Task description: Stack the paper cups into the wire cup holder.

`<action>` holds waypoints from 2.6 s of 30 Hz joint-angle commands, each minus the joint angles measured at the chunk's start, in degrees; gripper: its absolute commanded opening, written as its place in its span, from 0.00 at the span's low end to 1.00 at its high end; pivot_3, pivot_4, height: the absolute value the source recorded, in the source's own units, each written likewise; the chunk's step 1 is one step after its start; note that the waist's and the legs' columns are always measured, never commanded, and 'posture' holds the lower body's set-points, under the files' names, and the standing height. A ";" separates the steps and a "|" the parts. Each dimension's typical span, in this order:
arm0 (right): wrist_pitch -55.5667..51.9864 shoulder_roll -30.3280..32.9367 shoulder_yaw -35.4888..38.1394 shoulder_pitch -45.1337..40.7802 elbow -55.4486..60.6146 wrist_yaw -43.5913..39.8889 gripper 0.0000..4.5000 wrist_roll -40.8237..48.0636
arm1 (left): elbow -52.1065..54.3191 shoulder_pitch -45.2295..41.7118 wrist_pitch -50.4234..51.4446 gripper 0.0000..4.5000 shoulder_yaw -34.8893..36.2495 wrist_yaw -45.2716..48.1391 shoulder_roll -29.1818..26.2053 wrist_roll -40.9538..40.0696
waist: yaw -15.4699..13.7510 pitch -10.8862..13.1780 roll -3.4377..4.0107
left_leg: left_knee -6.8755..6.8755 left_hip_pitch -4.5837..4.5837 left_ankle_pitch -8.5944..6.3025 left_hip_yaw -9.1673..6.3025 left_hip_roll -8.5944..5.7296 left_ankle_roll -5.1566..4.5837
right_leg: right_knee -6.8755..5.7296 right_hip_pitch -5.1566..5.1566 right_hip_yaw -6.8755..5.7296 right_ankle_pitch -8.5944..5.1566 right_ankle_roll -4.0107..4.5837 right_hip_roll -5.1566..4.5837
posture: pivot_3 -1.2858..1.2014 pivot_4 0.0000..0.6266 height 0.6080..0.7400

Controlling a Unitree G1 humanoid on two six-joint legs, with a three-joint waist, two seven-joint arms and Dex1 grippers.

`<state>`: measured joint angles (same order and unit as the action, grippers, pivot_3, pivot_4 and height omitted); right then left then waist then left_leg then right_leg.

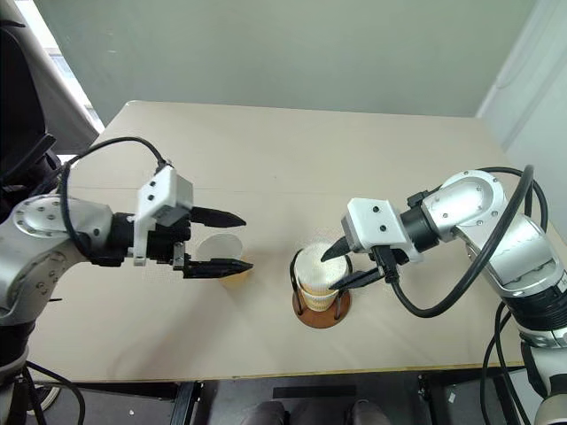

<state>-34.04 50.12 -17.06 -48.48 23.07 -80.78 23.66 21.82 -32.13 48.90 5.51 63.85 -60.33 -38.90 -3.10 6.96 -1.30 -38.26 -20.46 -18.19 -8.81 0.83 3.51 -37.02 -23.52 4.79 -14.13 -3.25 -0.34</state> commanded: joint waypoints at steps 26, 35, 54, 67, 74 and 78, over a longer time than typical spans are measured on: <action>-22.56 12.82 42.41 14.35 -4.01 6.60 0.84 33.73 | -13.12 -1.12 -18.21 1.00 -11.37 14.03 -7.11 17.39 | 0.04 0.00 0.00 | 0.05 0.02 0.00 0.09 0.00 0.01 | -0.02 -0.05 0.07 -0.08 0.14 0.01 | 0.52 0.24 1.00; -21.32 15.12 44.27 21.49 1.98 10.54 0.85 34.39 | -14.07 -4.06 -19.83 0.71 -18.20 14.66 -2.50 24.54 | 0.06 0.00 0.01 | 0.08 -0.01 -0.02 0.09 -0.01 -0.03 | -0.01 -0.07 0.05 -0.07 0.12 -0.02 | 0.52 0.24 1.00; -20.23 14.50 48.37 18.76 1.86 17.94 0.85 48.31 | -16.74 -14.19 -17.49 0.01 -13.28 20.93 3.14 16.79 | -0.02 0.00 0.01 | 0.02 -0.03 -0.03 0.17 -0.03 -0.05 | -0.02 -0.05 0.05 -0.05 0.08 0.00 | 0.52 0.24 1.00; -20.46 15.55 48.04 18.31 3.95 23.91 0.85 53.31 | -26.21 -37.64 -21.59 0.01 -17.92 28.62 19.98 5.74 | -0.39 -0.04 0.04 | -0.66 -0.53 -0.19 0.09 -0.10 -0.34 | 0.09 -0.05 0.09 0.20 -0.38 -0.12 | 0.52 0.24 1.00; -20.52 16.65 50.47 21.33 6.02 26.52 0.85 54.23 | -25.92 -37.67 -28.22 0.01 -27.82 28.65 19.53 3.54 | -0.40 -0.04 0.04 | -0.82 -0.53 -0.22 0.07 -0.11 -0.40 | 0.20 -0.04 0.14 0.24 -0.48 -0.11 | 0.52 0.24 1.00; -20.62 17.01 52.01 23.35 6.94 27.21 0.85 54.71 | -23.98 -37.12 -31.16 0.01 -32.14 28.65 16.47 2.97 | -0.39 -0.04 0.04 | -0.83 -0.53 -0.22 0.12 -0.11 -0.40 | 0.20 -0.03 0.15 0.24 -0.49 -0.08 | 0.52 0.24 1.00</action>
<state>-55.10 66.03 32.07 -25.14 29.03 -54.27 77.30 -4.20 -68.71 20.00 -26.02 90.09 -42.85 -34.83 -3.50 6.91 -1.26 -39.10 -20.99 -18.42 -8.67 0.71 3.10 -36.83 -23.56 4.95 -13.90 -3.75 -0.41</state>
